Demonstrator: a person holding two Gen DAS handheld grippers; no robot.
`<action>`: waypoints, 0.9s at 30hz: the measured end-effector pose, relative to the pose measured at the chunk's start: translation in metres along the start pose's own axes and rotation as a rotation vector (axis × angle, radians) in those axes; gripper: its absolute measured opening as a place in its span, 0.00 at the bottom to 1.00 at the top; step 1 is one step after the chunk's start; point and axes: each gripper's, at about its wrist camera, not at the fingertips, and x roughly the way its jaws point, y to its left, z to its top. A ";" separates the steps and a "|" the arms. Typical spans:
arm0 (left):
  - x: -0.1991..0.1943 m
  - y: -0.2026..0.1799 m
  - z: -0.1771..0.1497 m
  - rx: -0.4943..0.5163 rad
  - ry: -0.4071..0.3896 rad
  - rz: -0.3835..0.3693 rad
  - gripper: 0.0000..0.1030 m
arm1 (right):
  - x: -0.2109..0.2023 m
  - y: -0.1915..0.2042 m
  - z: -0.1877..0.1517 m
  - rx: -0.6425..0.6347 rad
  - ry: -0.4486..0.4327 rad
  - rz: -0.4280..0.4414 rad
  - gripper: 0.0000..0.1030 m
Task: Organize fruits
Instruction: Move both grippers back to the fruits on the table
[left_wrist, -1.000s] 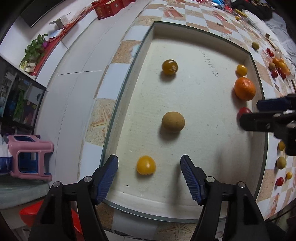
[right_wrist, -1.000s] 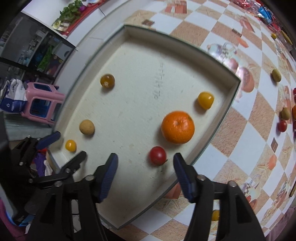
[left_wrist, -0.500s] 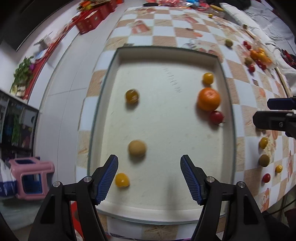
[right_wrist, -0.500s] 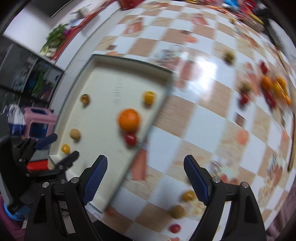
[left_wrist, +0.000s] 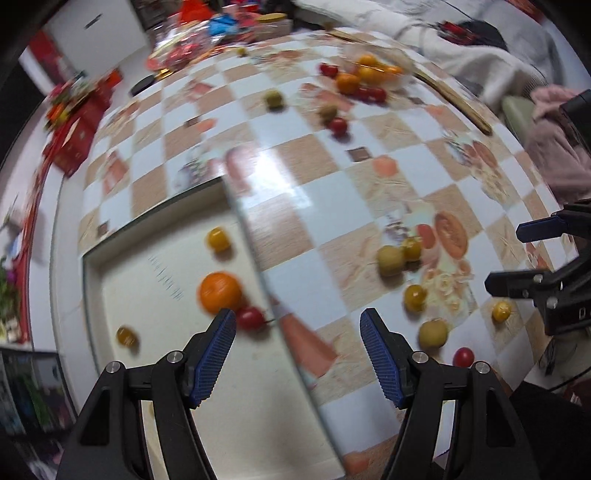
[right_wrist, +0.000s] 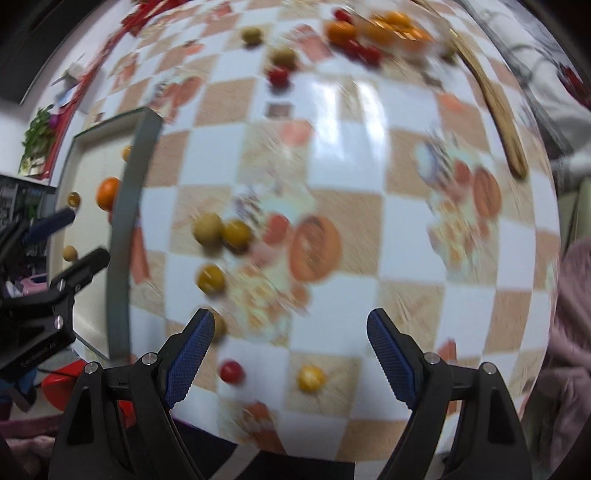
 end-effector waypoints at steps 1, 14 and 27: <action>0.005 -0.007 0.005 0.013 0.010 -0.012 0.69 | 0.002 -0.005 -0.005 0.007 0.006 -0.004 0.85; 0.050 -0.031 0.036 -0.038 0.101 -0.095 0.69 | 0.029 -0.023 -0.053 -0.019 0.066 0.002 0.76; 0.071 -0.049 0.039 0.006 0.142 -0.096 0.69 | 0.048 -0.005 -0.061 -0.085 0.072 -0.018 0.66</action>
